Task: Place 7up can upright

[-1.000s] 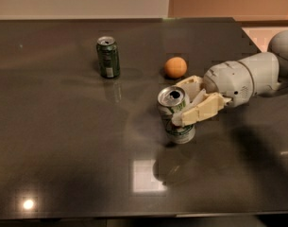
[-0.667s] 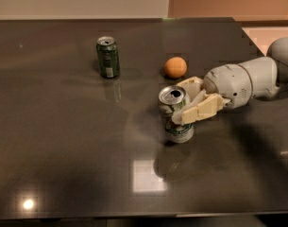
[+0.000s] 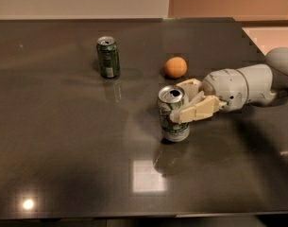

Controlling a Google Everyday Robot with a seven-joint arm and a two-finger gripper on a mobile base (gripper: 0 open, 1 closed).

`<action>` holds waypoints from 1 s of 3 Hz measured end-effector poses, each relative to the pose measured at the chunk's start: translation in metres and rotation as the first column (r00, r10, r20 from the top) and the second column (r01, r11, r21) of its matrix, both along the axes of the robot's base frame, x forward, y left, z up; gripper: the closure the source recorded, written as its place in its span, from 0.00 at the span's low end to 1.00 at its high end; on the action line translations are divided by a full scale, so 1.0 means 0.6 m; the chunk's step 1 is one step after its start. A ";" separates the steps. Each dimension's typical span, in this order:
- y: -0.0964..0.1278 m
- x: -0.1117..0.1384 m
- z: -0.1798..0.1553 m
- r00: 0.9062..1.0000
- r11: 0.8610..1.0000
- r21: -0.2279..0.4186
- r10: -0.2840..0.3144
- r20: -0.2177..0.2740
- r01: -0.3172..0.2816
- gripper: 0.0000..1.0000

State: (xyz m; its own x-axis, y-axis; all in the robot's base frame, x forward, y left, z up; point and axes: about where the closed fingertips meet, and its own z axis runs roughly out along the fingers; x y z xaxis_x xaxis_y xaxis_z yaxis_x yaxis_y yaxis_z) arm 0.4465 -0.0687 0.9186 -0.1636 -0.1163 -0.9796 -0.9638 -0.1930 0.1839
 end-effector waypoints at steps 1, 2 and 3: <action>0.004 0.007 -0.006 1.000 0.999 0.046 -0.006 0.015 0.005 1.00; 0.006 0.018 -0.014 1.000 0.996 0.086 -0.013 0.025 0.011 1.00; 0.007 0.028 -0.024 1.000 0.994 0.106 -0.016 0.023 0.014 0.81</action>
Offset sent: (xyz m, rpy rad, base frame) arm 0.0163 -0.0009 -0.0146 0.1352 -0.0358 -0.0189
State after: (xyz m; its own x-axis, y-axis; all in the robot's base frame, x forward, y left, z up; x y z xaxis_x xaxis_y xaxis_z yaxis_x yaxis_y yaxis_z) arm 0.4631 -0.0643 0.9044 -0.1406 -0.0094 -0.9900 -0.9706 -0.1958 0.1397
